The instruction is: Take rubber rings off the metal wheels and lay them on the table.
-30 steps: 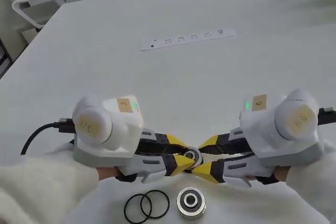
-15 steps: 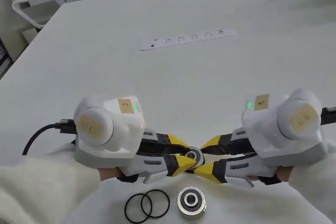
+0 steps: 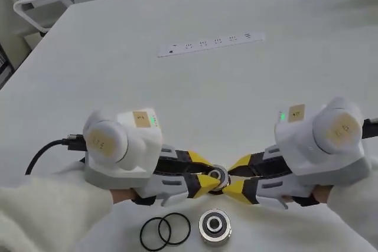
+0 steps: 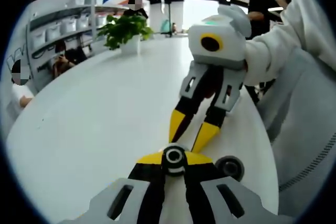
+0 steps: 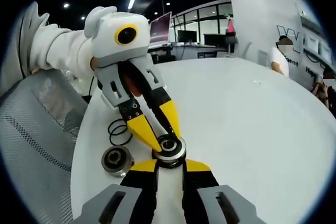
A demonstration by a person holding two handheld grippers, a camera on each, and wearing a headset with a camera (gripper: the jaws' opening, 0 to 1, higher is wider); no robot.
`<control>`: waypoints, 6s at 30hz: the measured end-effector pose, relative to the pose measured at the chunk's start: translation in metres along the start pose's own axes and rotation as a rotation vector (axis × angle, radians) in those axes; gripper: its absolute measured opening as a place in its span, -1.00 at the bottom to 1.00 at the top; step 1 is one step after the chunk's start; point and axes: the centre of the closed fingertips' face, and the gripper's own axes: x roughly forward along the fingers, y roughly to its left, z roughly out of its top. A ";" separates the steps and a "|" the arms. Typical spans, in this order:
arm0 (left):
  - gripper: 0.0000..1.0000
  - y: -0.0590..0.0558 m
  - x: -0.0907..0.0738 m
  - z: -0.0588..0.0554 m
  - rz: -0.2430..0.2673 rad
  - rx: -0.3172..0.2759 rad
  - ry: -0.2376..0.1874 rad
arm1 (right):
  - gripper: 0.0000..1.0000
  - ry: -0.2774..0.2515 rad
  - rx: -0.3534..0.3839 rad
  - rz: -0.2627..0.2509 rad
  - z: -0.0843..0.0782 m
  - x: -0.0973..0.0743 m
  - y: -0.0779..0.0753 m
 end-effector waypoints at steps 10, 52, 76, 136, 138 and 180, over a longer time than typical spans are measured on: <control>-0.73 0.000 0.000 0.000 0.006 0.001 -0.008 | -0.75 -0.005 0.027 0.002 -0.001 0.000 0.000; -0.75 -0.002 -0.001 -0.002 0.019 0.015 -0.019 | -1.00 -0.018 0.300 -0.093 -0.005 -0.002 -0.013; -0.76 -0.003 -0.001 -0.001 0.016 0.026 -0.026 | -1.00 -0.194 0.666 0.053 0.017 -0.013 -0.004; -0.59 -0.004 -0.021 0.008 0.074 -0.013 0.014 | -1.00 -0.163 0.556 -0.002 0.034 -0.024 -0.004; -0.57 -0.003 -0.026 0.011 0.086 0.008 0.013 | -1.00 -0.168 0.551 -0.007 0.037 -0.028 -0.004; 0.32 0.003 -0.189 0.021 0.316 -0.037 -0.088 | -1.00 -0.198 0.432 -0.014 0.091 -0.086 0.042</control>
